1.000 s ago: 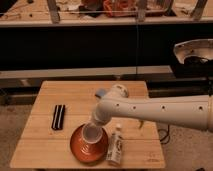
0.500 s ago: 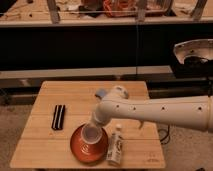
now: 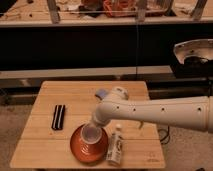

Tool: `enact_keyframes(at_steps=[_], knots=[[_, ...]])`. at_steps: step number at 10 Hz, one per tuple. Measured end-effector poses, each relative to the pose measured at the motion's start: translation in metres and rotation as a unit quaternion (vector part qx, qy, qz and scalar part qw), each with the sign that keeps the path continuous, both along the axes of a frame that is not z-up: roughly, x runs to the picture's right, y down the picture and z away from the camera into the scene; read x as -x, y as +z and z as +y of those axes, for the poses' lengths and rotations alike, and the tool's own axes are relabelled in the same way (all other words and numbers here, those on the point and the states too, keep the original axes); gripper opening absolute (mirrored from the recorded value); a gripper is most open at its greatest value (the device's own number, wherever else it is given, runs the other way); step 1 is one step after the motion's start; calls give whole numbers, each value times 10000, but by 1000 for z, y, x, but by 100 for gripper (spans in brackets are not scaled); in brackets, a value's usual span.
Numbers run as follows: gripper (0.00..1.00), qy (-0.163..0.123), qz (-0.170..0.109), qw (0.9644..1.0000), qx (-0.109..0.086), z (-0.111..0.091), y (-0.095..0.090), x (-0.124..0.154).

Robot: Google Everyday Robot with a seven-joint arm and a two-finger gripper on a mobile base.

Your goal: Place the ceramic cup in the ceramic bowl

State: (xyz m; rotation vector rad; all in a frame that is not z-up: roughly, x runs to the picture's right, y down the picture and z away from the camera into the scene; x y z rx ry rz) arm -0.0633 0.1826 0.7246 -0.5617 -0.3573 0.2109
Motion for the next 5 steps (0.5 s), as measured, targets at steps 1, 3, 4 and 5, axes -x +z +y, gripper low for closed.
enact_keyframes(at_steps=[1,3,4,5], knots=[[41,11,6,10000,0,0,1,0],[35,34,3,10000,-3,1,2,1],[34,40,7,10000,-3,1,2,2],[42,54,21,10000,2,2,3,2]])
